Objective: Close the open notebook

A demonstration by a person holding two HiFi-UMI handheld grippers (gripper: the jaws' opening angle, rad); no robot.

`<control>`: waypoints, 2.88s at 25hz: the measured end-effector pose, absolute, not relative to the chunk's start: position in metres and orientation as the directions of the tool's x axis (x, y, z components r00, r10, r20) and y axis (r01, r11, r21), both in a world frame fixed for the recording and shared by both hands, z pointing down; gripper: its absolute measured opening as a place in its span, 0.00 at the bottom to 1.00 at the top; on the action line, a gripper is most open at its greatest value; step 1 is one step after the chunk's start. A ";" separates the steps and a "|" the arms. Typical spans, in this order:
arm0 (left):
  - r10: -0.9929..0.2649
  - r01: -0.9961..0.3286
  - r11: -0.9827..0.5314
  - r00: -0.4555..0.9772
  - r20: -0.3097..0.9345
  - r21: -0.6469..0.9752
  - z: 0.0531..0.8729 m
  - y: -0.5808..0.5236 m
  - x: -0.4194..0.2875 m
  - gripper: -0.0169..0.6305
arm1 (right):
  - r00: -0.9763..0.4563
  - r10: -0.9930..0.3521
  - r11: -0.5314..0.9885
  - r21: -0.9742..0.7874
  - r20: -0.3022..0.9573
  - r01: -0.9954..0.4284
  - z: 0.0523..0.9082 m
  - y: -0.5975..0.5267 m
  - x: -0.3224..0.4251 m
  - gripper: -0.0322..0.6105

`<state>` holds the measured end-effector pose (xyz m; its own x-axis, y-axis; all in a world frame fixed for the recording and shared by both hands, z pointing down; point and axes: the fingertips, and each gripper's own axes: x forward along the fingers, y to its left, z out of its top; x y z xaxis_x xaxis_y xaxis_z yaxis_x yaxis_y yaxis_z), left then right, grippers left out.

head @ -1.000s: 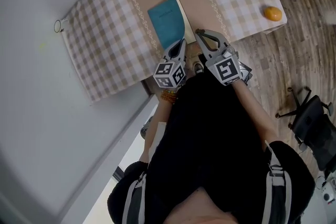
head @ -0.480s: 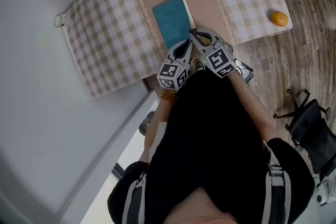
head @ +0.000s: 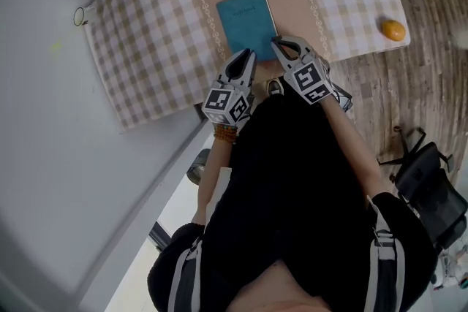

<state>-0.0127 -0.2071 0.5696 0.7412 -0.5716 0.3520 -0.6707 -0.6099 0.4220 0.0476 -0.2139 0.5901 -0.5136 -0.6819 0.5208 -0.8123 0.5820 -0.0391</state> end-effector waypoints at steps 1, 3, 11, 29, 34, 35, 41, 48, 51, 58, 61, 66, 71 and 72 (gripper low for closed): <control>-0.599 -0.710 -0.579 0.704 0.383 0.400 0.580 -0.201 -0.021 0.12 | -0.513 -0.681 0.584 -0.034 0.523 -0.811 0.594 -0.200 0.045 0.05; -0.624 -0.766 -0.533 0.643 0.444 0.360 0.598 -0.198 -0.035 0.09 | -0.514 -0.672 0.594 -0.025 0.533 -0.804 0.601 -0.186 0.040 0.05; -0.588 -0.808 -0.496 0.582 0.562 0.318 0.627 -0.203 -0.045 0.09 | -0.495 -0.605 0.628 -0.009 0.624 -0.779 0.625 -0.185 0.039 0.05; -0.651 -0.832 -0.499 0.544 0.529 0.242 0.611 -0.205 -0.054 0.04 | -0.464 -0.689 0.608 0.097 0.557 -0.788 0.602 -0.186 0.028 0.05; -0.721 -0.861 -0.469 0.501 0.479 0.194 0.593 -0.212 -0.069 0.04 | -0.436 -0.752 0.562 0.134 0.494 -0.817 0.576 -0.189 0.024 0.05; -0.733 -0.863 -0.469 0.499 0.463 0.188 0.588 -0.211 -0.069 0.04 | -0.445 -0.757 0.567 0.142 0.479 -0.812 0.570 -0.188 0.021 0.05; -0.794 -0.870 -0.479 0.487 0.363 0.120 0.550 -0.187 -0.082 0.04 | -0.474 -0.796 0.563 0.170 0.377 -0.809 0.527 -0.166 -0.005 0.05; -0.851 -0.882 -0.468 0.468 0.236 0.061 0.507 -0.171 -0.089 0.04 | -0.490 -0.841 0.536 0.221 0.230 -0.815 0.475 -0.150 -0.032 0.05; -0.874 -0.892 -0.449 0.450 0.184 0.050 0.497 -0.153 -0.100 0.04 | -0.499 -0.849 0.528 0.248 0.174 -0.812 0.466 -0.132 -0.046 0.05; -0.881 -0.884 -0.466 0.459 0.116 -0.037 0.462 -0.145 -0.095 0.04 | -0.490 -0.868 0.495 0.243 0.084 -0.834 0.436 -0.123 -0.044 0.05; -0.876 -0.876 -0.479 0.474 0.085 -0.054 0.462 -0.135 -0.098 0.04 | -0.482 -0.874 0.483 0.243 0.068 -0.841 0.437 -0.114 -0.049 0.05; -0.869 -0.866 -0.494 0.491 0.061 -0.073 0.462 -0.119 -0.095 0.04 | -0.481 -0.874 0.485 0.215 0.072 -0.848 0.444 -0.101 -0.050 0.05; -0.865 -0.862 -0.502 0.498 0.061 -0.071 0.463 -0.105 -0.093 0.04 | -0.481 -0.874 0.485 0.202 0.072 -0.851 0.447 -0.091 -0.050 0.05; -0.865 -0.862 -0.502 0.499 0.060 -0.071 0.464 -0.103 -0.093 0.04 | -0.480 -0.875 0.484 0.202 0.072 -0.852 0.447 -0.089 -0.050 0.05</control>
<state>-0.0929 -0.1033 0.4638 0.4987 -0.8647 0.0604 -0.8619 -0.5021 -0.0707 -0.0500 -0.0892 0.4469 -0.4796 -0.8746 0.0716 -0.8517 0.4836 0.2017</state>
